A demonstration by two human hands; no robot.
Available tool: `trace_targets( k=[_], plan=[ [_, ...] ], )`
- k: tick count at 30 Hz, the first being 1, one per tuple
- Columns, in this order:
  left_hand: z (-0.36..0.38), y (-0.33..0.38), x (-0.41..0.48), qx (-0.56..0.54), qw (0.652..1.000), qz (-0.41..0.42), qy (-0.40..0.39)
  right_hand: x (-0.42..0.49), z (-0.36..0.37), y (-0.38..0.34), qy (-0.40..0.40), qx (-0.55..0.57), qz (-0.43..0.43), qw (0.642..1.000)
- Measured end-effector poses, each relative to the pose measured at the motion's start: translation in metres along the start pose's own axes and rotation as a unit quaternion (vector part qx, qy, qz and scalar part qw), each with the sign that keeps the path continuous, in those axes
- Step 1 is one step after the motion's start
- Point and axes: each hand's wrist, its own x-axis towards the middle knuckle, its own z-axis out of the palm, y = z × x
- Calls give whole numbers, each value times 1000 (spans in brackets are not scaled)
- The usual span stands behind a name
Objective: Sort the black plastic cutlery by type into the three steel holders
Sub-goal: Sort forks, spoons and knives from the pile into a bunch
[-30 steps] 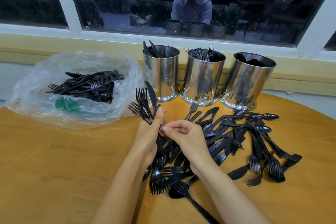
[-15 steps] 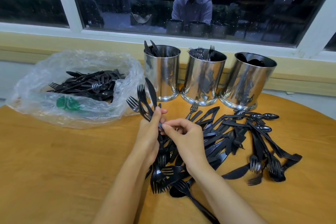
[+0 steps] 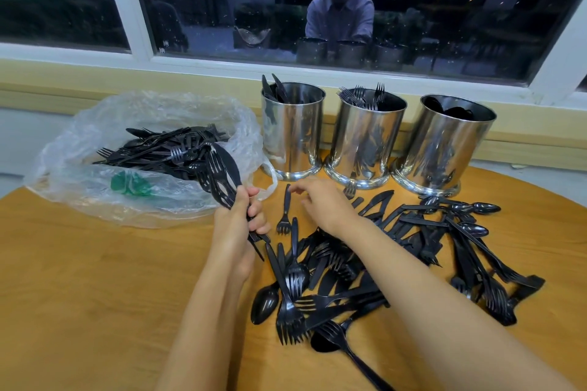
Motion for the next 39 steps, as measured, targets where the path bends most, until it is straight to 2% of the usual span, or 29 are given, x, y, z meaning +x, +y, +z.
trace_targets(
  k=[3,6,10,14,16,18,20,22,23,25,29,34,35,38,39],
  plan=[
    [-1,-1,2,-6,1000,0,-3,16,8,4,-88,-77,-64,991],
    [0,-1,2,-11,1000,0,-5,21,12,9,-89,-116,-95,985],
    [0,-2,3,-26,1000,-9,-6,16,-2,11,-27,-204,-117,972],
    [2,-3,2,-46,998,-27,-20,-10,-26,8,126,-132,-32,983],
    [6,-5,0,-50,997,-40,-31,-28,-36,6,201,-43,22,978],
    [11,-8,-3,-48,997,-49,-44,-46,-45,0,223,146,85,960],
    [17,-11,-6,-41,996,-60,-55,-65,-51,-8,187,356,136,905],
    [22,-15,-10,-29,995,-73,-63,-83,-52,-19,129,501,161,840],
    [25,-17,-12,-19,995,-74,-67,-89,-51,-23,110,542,165,817],
    [28,-19,-15,5,995,-65,-73,-96,-46,-30,79,570,168,801],
    [30,-24,-18,43,995,-46,-83,-101,-33,-39,55,526,188,828],
    [35,-26,-23,97,993,-48,-53,-103,-25,-49,79,563,164,806],
    [36,-26,-23,95,993,-41,-50,-102,-22,-49,84,549,154,817],
    [35,-24,-20,68,997,-36,-25,-100,-15,-44,108,418,116,895],
    [34,-23,-19,58,997,-37,-19,-99,-16,-41,121,385,108,908]
  ],
)
